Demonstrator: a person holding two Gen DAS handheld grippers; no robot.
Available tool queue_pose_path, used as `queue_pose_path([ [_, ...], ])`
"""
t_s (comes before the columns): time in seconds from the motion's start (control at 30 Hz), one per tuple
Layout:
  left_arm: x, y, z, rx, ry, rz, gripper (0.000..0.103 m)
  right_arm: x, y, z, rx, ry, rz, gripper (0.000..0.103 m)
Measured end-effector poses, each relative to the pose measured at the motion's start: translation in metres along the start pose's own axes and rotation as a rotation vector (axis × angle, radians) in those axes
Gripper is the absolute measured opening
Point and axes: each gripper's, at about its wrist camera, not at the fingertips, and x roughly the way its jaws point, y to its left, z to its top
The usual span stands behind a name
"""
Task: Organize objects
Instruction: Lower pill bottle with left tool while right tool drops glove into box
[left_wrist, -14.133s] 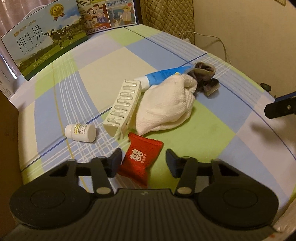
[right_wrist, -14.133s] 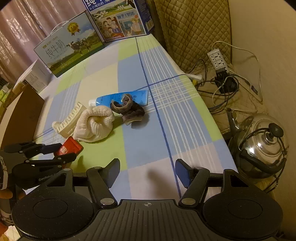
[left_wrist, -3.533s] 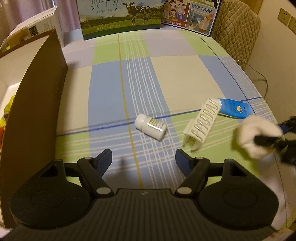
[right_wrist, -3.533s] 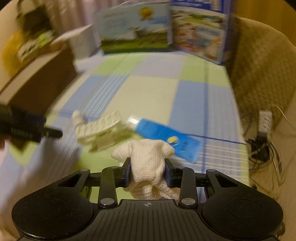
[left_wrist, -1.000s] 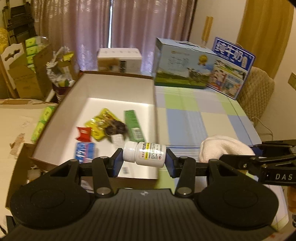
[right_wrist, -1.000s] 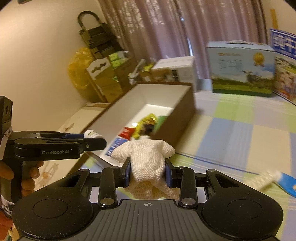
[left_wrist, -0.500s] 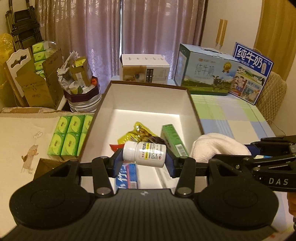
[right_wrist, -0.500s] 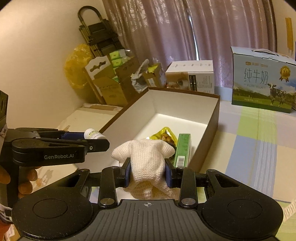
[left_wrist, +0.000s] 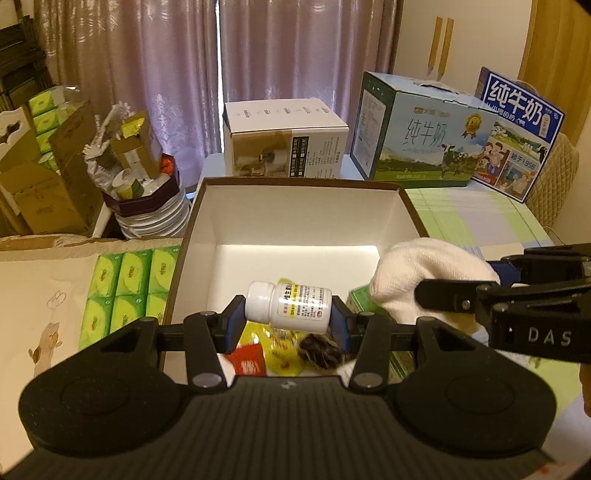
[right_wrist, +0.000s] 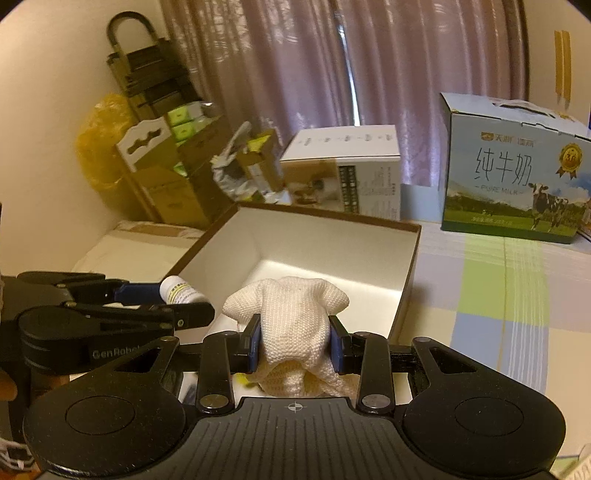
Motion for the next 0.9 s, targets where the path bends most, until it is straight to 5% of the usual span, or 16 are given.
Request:
queue_pose_path([
  [0.57, 0.08, 0.017, 0.033, 0.045, 0.063, -0.007, 0.043, 0.072, -0.031, 0.036, 0.066, 0.018, -0.057, 0.034],
  [0.9, 0.096, 0.022, 0.039, 0.05, 0.071, -0.013, 0.043, 0.077, -0.04, 0.043, 0.109, -0.035, -0.078, 0.048],
])
